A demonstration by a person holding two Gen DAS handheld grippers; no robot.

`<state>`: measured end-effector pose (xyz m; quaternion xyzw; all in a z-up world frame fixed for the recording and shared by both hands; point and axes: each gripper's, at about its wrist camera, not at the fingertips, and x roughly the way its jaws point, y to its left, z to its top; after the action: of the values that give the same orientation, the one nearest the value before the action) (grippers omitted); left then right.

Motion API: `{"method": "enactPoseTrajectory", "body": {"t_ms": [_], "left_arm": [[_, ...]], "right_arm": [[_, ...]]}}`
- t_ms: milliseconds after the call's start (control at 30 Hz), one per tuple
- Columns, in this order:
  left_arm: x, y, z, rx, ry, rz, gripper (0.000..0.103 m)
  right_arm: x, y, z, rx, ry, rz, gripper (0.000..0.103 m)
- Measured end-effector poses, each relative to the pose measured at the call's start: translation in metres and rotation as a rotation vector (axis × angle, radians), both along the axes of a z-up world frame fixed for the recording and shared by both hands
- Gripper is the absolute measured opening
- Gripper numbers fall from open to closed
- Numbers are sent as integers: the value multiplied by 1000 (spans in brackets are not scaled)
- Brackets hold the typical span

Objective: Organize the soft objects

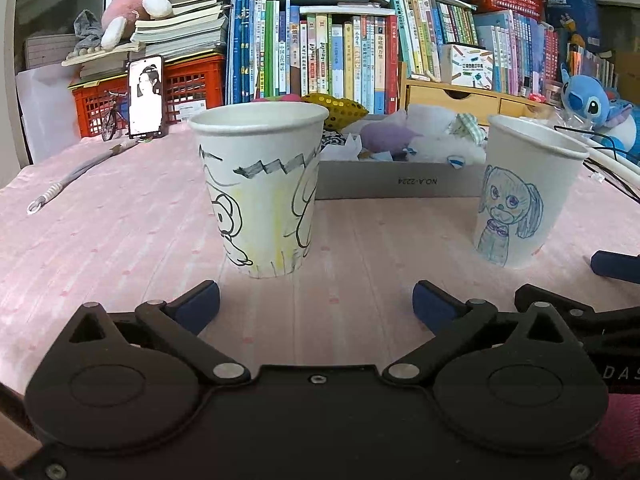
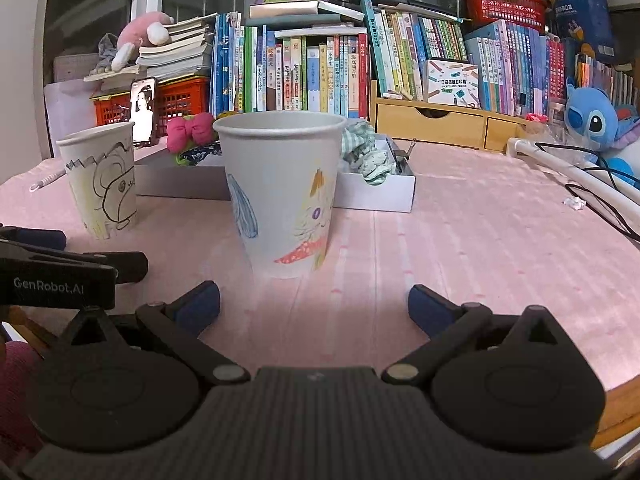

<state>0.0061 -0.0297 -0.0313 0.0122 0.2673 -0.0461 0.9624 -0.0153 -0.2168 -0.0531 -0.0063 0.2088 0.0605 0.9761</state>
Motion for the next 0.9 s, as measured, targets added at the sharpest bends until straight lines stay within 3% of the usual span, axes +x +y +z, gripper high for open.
{"method": "enactPoseTrajectory", "body": {"t_ms": [900], "left_arm": [[6, -3, 2, 8, 35, -18, 103]], "right_arm": [[4, 0, 0, -6, 18, 8, 103]]}}
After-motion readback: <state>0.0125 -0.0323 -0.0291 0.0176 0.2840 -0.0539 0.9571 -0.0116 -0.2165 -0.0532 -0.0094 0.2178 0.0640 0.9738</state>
